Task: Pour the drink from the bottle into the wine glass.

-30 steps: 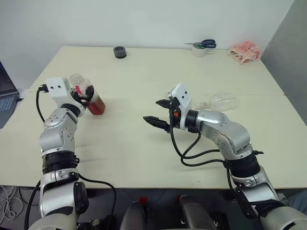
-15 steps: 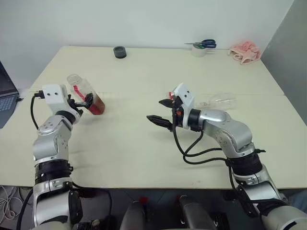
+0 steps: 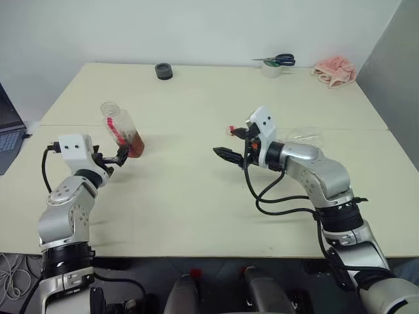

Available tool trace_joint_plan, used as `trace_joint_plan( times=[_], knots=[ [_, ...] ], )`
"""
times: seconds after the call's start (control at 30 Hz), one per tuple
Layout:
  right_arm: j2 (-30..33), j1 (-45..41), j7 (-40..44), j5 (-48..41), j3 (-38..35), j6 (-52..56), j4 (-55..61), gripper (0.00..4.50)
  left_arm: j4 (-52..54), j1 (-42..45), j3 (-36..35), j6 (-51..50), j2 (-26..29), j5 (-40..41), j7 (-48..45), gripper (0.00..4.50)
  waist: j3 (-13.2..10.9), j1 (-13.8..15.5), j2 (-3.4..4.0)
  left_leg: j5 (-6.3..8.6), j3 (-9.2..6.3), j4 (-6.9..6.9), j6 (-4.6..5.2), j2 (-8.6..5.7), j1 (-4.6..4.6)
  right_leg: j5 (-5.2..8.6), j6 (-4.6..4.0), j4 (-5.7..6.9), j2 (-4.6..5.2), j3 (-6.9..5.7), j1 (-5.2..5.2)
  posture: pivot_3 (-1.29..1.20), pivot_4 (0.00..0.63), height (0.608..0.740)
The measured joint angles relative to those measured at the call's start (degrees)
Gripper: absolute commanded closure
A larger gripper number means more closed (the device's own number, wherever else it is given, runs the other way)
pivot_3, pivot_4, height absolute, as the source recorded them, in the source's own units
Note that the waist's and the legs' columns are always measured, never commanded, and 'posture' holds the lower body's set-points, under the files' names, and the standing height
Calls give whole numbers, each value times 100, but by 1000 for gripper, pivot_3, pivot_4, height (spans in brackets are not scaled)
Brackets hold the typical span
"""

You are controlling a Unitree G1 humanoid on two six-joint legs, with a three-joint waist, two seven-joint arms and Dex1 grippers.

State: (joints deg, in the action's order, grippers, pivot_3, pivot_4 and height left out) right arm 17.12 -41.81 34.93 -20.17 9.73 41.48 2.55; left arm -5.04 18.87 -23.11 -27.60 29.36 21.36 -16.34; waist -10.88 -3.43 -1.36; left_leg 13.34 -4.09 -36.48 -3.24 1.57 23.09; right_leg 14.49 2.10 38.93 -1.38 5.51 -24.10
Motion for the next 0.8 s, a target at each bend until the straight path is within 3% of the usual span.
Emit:
trace_joint_plan(
  times=[0.17,0.3,0.47,0.6,0.67,0.8],
  knots=[
    [41,0,3,-7,-23,1,-6,0,522,-368,-80,-52,-46,260,-179,55,0,2,0,1,3,1,-1,1,1,-1,-2,-5,2,3,-1,0,150,740],
    [197,77,-25,-62,-360,52,58,0,1184,-1265,-213,181,-282,833,-927,55,0,-2,0,1,12,4,-2,0,-2,0,-3,-6,8,7,0,0,150,740],
    [188,447,-366,-433,-1056,457,542,0,1700,-1964,472,-76,-343,1005,-1522,55,1,38,-2,1,8,4,-1,-3,-2,19,21,-6,3,6,3,0,150,740],
    [-68,894,-1183,-744,-1891,1086,845,0,1897,-1024,1631,-84,-414,736,-1745,55,4,142,-6,1,10,-8,-1,-8,2,19,22,-12,3,9,7,0,150,740],
    [-557,985,-1761,-936,-2450,1281,810,0,1929,-466,2017,-62,-456,618,-1843,55,4,119,-6,1,17,-5,-1,-7,2,18,22,-8,3,17,3,0,150,740],
    [-1207,998,-2683,-1333,-3344,1550,720,0,1918,90,2255,-48,-655,644,-1933,55,4,-23,-5,1,22,15,0,1,-11,2,-6,0,-2,22,1,0,150,740]
  ],
)
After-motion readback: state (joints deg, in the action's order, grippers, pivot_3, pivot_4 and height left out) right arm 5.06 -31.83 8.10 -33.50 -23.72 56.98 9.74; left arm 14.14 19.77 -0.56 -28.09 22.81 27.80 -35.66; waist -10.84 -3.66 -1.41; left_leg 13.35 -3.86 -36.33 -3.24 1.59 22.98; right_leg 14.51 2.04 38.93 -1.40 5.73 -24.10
